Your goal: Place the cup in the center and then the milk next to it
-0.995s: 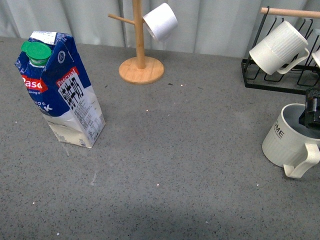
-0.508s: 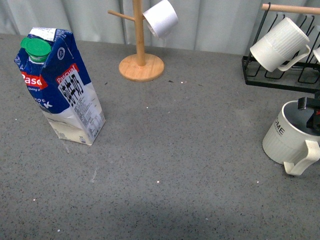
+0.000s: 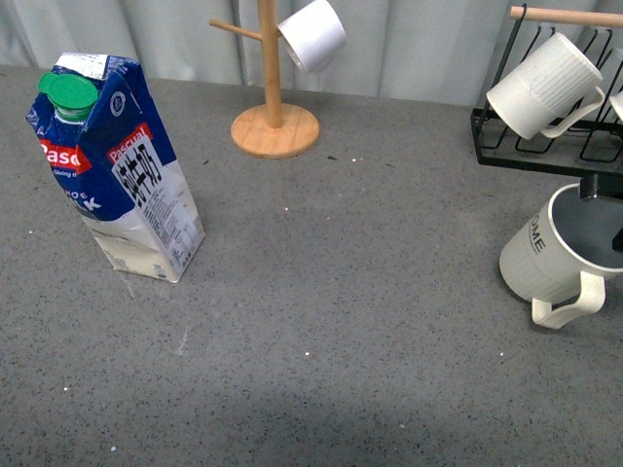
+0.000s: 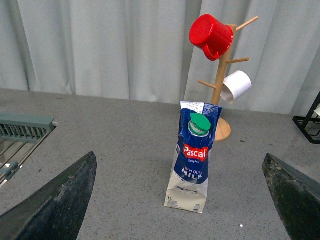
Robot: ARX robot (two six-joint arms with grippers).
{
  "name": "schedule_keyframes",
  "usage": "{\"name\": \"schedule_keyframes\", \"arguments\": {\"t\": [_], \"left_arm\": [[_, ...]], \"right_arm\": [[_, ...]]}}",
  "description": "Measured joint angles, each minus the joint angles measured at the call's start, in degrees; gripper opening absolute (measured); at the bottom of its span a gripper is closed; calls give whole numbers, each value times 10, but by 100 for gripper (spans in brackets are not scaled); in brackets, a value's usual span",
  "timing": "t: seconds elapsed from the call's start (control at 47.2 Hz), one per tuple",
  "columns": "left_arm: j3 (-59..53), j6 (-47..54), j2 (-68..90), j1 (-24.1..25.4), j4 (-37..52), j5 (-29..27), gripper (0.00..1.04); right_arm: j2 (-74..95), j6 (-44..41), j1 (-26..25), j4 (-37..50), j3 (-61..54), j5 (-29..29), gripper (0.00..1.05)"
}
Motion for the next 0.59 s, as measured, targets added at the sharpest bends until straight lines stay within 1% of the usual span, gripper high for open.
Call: {"name": "schedule_keyframes", "arguments": {"t": [0.148, 0.296, 0.423, 0.593], "left_arm": [[0, 0, 0, 0, 0, 0, 98], [0, 0, 0, 0, 0, 0, 98], [0, 0, 0, 0, 0, 0, 98], [0, 0, 0, 0, 0, 0, 98]], "right_arm": [[-9, 14, 41, -34, 39, -17, 2], [27, 57, 112, -69, 99, -48, 2], [59, 70, 148, -82, 132, -48, 2], [97, 77, 176, -103, 172, -40, 2]]}}
